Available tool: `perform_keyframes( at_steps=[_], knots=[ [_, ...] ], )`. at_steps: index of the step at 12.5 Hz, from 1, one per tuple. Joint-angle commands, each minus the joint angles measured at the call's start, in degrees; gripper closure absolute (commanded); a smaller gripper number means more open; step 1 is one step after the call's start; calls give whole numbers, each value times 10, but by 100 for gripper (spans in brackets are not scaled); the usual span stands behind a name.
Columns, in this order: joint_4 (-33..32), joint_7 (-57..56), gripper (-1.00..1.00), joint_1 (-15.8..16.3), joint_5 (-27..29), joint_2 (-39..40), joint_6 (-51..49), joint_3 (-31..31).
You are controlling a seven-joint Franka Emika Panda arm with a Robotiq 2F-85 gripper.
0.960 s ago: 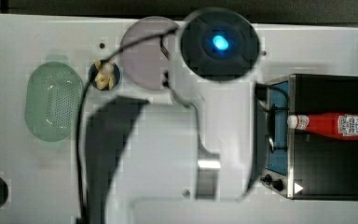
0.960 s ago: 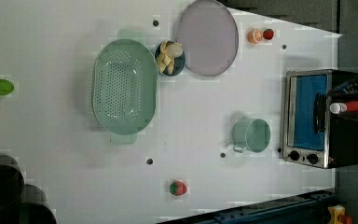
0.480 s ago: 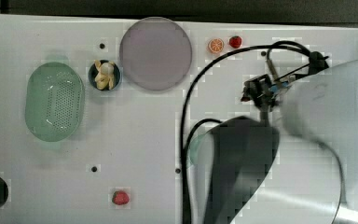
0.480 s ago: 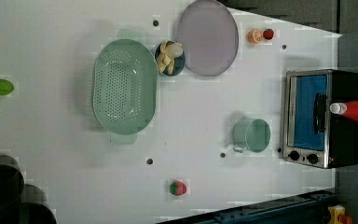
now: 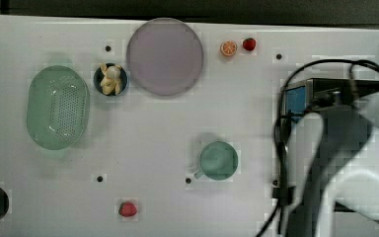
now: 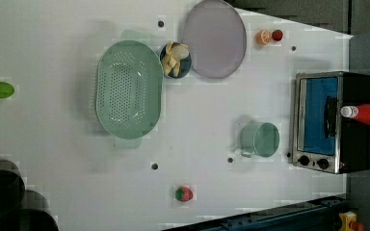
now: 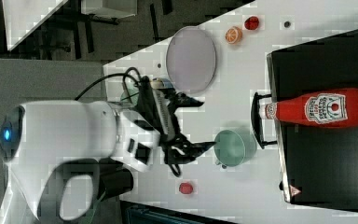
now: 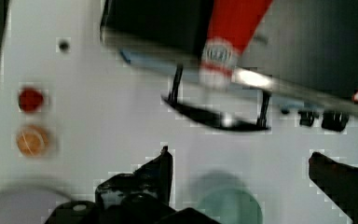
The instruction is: Pick Ketchup from oven and place it on table.
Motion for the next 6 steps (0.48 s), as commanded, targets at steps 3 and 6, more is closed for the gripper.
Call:
perform_keyframes(
  at_steps=[3,6],
  knots=[
    [2,-20,-100,-15,-8,60,133,-81],
    [2,-20,-100,-21,-5,95,168,-110]
  ],
)
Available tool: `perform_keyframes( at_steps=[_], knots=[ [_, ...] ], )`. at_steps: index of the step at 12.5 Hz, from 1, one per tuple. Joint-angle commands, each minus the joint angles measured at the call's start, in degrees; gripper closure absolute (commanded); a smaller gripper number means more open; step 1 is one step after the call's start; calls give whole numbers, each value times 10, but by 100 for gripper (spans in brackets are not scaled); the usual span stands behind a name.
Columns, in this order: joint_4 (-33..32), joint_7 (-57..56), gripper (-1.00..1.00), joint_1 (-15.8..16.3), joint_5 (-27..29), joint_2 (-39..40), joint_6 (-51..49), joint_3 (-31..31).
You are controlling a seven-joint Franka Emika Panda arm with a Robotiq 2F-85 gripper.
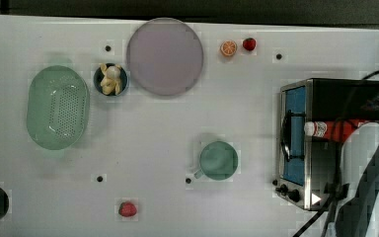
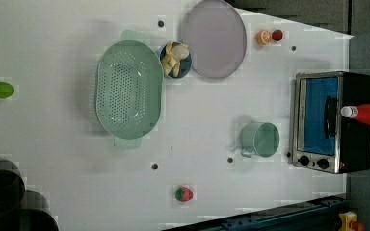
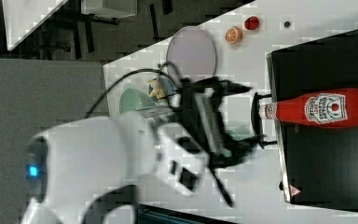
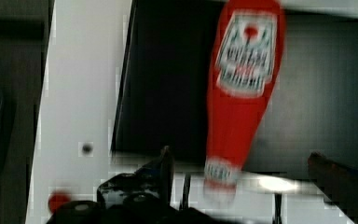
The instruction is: Pick Ketchup from oven and place it on table.
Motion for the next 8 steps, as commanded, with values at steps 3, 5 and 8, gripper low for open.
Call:
perform_keyframes(
  at_steps=[3,5,8],
  knots=[
    [-11,-18,-100,-23,72,57,24,-24],
    [-11,-18,-100,-27,78,71,29,-24],
    [-12,-18,-100,-30,106,103,40,-24]
  ],
)
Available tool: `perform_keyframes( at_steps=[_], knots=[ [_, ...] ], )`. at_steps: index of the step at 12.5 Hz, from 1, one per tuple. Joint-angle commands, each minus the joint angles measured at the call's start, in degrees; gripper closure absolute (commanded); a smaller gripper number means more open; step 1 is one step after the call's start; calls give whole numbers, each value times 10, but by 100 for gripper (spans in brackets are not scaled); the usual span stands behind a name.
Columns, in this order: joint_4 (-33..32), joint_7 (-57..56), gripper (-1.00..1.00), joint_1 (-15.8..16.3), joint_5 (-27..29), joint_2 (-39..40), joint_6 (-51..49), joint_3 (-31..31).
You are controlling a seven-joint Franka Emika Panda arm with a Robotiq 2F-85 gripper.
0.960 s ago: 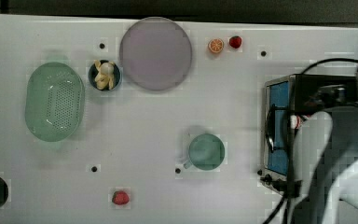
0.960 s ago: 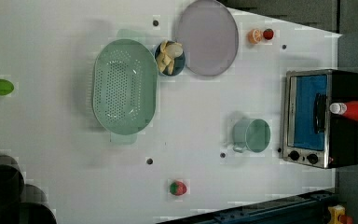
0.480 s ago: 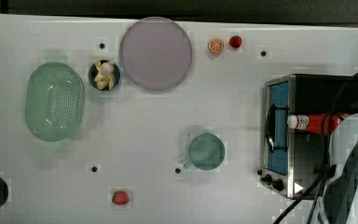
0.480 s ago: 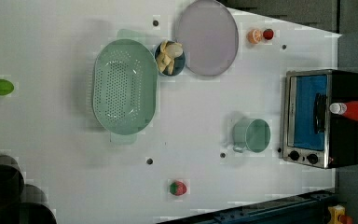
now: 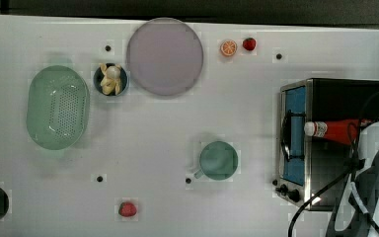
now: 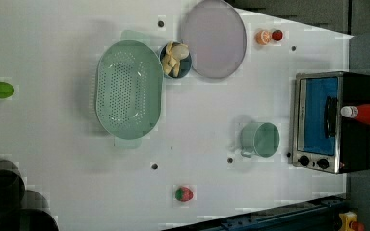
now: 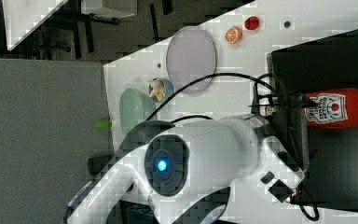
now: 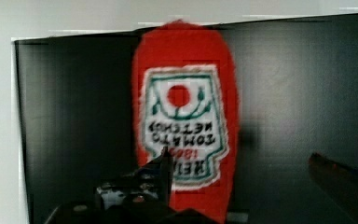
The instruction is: Pick Ketchup from oven and place it on table.
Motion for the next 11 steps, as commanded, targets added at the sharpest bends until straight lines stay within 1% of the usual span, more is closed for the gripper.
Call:
perform_keyframes(
  at_steps=[1,2,3,4,5,6,7,8,9,10,11],
  knots=[
    [19,-14,-100,-8,13,28,22,13],
    [19,-14,-100,-8,24,35,42,15],
    [17,-14,-99,-10,25,41,34,12],
    [16,-15,-60,-10,25,41,31,13],
    [16,-15,-36,-10,25,41,31,13],
    [18,-15,-27,-10,25,39,31,12],
    [30,-15,-27,-8,25,27,25,12],
    [68,-15,-27,-2,18,4,-31,13],
    [91,-15,-26,4,18,-8,-74,14],
    [137,-15,-26,18,18,-29,-134,23],
    [156,-15,-27,28,16,-38,-153,31]
  ],
)
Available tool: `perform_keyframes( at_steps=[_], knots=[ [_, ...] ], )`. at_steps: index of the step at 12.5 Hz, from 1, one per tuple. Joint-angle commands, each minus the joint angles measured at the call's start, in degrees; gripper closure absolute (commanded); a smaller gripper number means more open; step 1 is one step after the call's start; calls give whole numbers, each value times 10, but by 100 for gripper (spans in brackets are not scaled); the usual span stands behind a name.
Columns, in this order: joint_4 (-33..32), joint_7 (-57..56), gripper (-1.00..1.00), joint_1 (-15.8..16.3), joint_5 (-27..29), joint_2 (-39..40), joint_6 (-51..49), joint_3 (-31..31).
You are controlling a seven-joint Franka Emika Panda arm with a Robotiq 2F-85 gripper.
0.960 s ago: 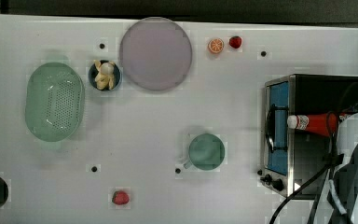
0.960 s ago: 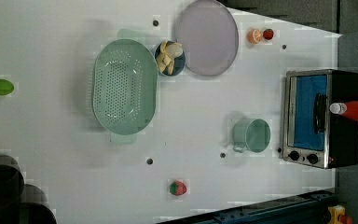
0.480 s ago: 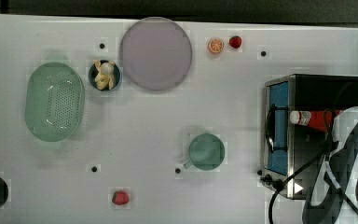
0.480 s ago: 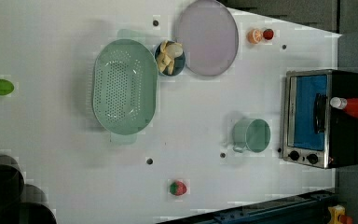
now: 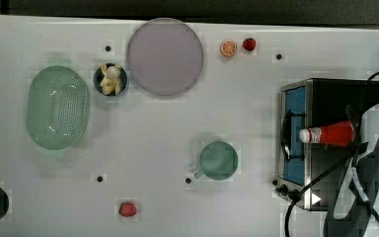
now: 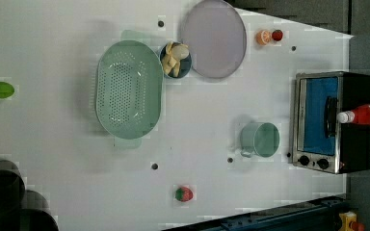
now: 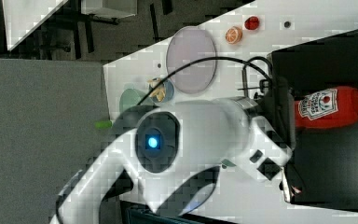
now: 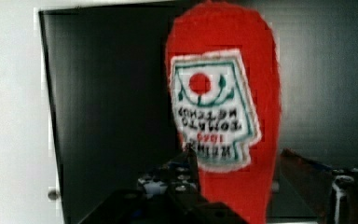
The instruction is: Pick Ketchup from oven and place it on table.
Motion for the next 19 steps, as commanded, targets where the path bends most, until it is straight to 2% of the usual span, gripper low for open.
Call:
perform_keyframes(
  at_steps=[1,5,9,12,15,19],
  knots=[
    [87,-14,-27,34,-12,-60,-45,37],
    [90,-14,-26,79,-19,-88,-83,115],
    [76,-14,-26,110,-19,-89,-98,213],
    [5,-13,-27,127,-42,-89,-86,251],
    [-114,-13,-27,135,-81,-88,38,253],
    [-259,-5,-27,144,-84,-79,211,255]
  ],
)
